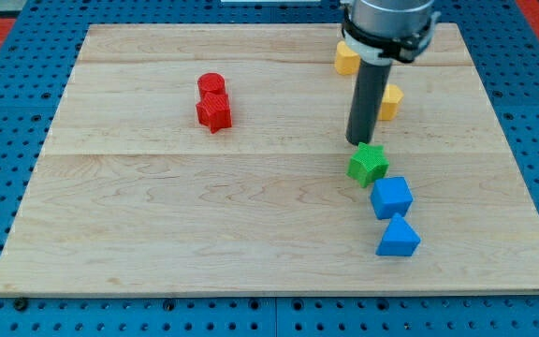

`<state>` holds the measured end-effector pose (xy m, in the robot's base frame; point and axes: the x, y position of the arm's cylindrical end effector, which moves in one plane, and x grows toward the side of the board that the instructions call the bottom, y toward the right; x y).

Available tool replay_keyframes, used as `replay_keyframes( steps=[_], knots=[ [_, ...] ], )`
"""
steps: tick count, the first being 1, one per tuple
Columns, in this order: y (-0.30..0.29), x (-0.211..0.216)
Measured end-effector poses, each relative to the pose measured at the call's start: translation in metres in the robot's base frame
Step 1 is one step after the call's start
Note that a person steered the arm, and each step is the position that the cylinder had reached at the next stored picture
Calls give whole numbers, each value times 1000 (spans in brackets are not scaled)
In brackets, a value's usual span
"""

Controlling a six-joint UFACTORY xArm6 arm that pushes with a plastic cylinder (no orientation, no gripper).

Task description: Move the green star to the vertical bottom of the red star

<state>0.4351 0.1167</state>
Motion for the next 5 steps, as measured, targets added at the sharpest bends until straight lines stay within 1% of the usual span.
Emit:
replay_keyframes(
  steps=[1,2,3,4,5],
  knots=[
    [41,36],
    [78,31],
    [38,43],
    [12,43],
    [29,50]
  ],
)
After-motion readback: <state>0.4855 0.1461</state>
